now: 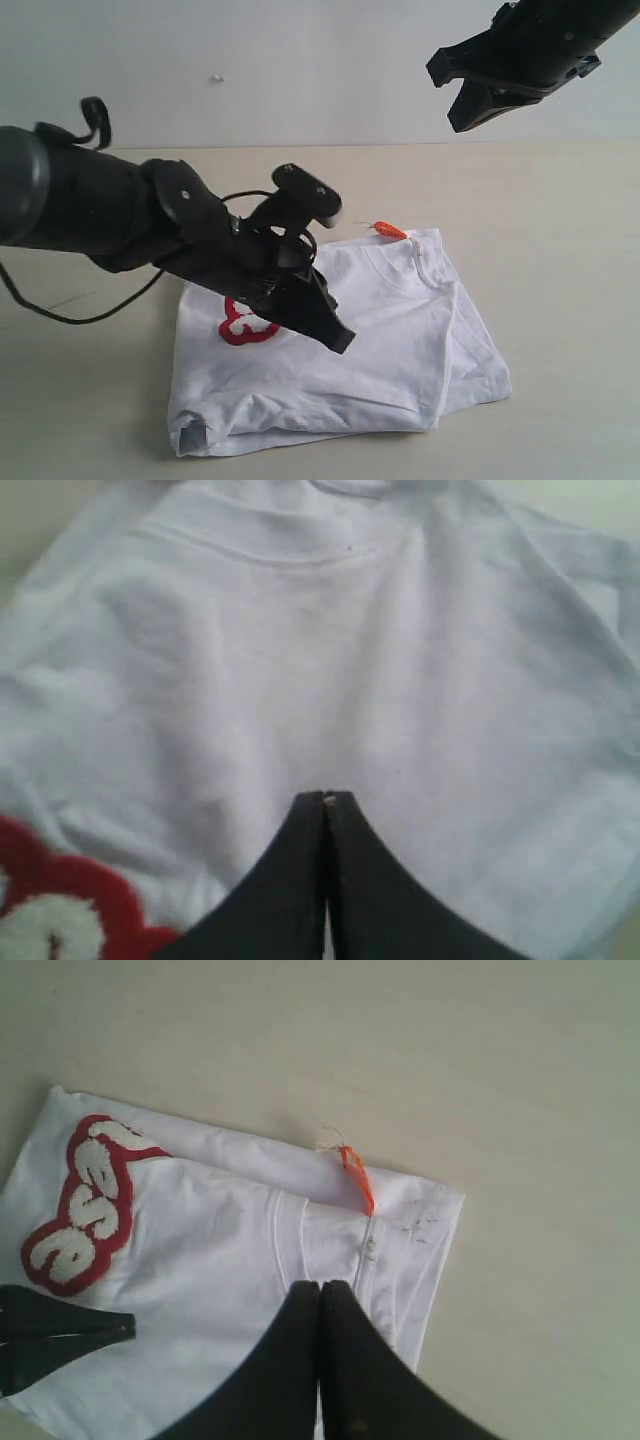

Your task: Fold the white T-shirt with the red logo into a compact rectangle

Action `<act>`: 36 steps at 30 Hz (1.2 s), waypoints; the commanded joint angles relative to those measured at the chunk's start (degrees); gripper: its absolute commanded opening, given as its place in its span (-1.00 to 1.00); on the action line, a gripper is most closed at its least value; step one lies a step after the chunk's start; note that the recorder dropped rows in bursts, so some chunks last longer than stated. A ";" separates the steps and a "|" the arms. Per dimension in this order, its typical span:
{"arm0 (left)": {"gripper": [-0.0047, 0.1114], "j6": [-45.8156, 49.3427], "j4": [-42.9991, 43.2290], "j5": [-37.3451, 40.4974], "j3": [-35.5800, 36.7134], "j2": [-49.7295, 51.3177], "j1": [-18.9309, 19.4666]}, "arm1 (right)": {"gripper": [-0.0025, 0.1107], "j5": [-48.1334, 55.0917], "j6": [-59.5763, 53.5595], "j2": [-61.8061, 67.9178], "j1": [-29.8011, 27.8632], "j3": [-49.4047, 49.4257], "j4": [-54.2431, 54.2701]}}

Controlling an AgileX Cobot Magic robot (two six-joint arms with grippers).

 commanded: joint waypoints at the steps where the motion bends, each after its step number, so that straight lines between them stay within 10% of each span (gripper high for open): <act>1: -0.92 0.86 -1.97 7.96 -5.53 6.12 2.30 | -0.96 -0.63 -0.51 -0.41 -0.03 -0.03 0.24; 14: -0.92 -25.40 31.74 12.41 -8.79 15.45 9.37 | -0.96 -0.76 -0.51 -0.41 -0.03 -0.03 0.24; 28: -0.92 -17.86 25.96 11.74 -8.83 5.23 10.69 | -0.96 -1.65 -1.24 -1.13 -0.03 -0.03 -0.10; 36: -0.92 -10.58 13.63 -9.19 4.08 -18.93 10.70 | -0.96 -16.71 -1.49 -14.92 -0.03 8.64 -0.10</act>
